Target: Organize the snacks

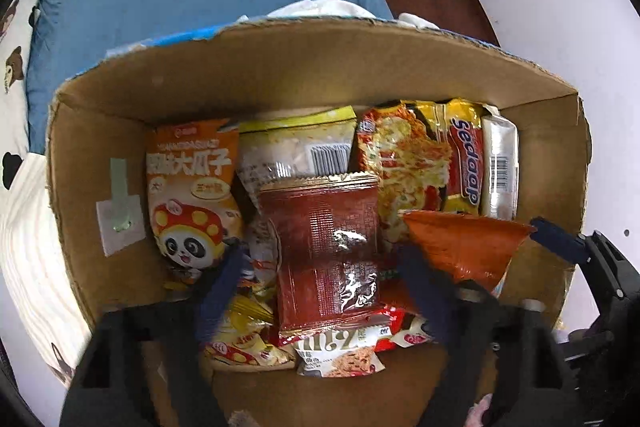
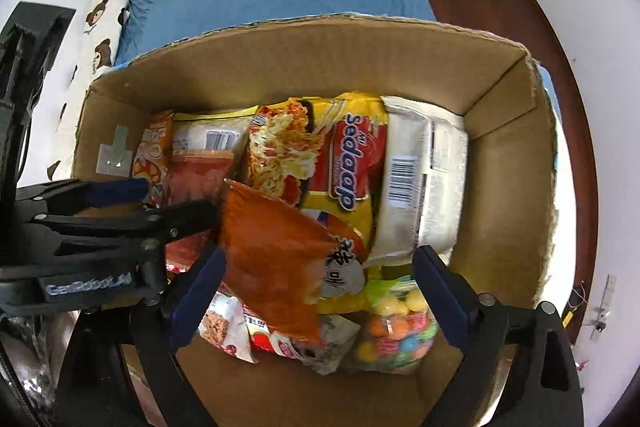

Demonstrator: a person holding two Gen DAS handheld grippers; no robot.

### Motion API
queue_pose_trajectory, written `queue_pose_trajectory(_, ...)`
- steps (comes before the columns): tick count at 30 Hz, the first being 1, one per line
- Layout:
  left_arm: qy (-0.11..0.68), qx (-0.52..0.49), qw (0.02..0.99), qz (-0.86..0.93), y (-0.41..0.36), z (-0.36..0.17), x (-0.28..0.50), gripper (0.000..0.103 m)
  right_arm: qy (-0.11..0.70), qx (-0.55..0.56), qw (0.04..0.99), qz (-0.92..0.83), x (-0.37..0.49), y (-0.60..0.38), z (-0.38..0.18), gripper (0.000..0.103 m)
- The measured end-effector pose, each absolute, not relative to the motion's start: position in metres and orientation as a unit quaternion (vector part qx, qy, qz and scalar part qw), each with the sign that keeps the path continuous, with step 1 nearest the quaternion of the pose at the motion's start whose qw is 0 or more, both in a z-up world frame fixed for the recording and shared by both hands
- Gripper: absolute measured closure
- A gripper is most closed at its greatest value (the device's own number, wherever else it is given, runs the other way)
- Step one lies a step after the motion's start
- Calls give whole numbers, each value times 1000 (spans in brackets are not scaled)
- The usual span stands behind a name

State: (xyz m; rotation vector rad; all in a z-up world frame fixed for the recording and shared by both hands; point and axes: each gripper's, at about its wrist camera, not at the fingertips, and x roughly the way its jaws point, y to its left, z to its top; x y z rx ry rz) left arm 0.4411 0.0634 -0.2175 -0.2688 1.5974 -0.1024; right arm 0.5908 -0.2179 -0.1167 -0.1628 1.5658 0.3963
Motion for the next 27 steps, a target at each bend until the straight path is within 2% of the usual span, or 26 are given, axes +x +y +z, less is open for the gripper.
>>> queue_pose_trajectory(14, 667, -131, 733, -24, 70, -171, 397, 6, 679, -71, 711, 165, 569, -241, -97, 4)
queue_pose_trajectory(27, 581, -101, 807, 18, 65, -136, 326, 6, 593, -74, 789, 144, 505, -268, -47, 1)
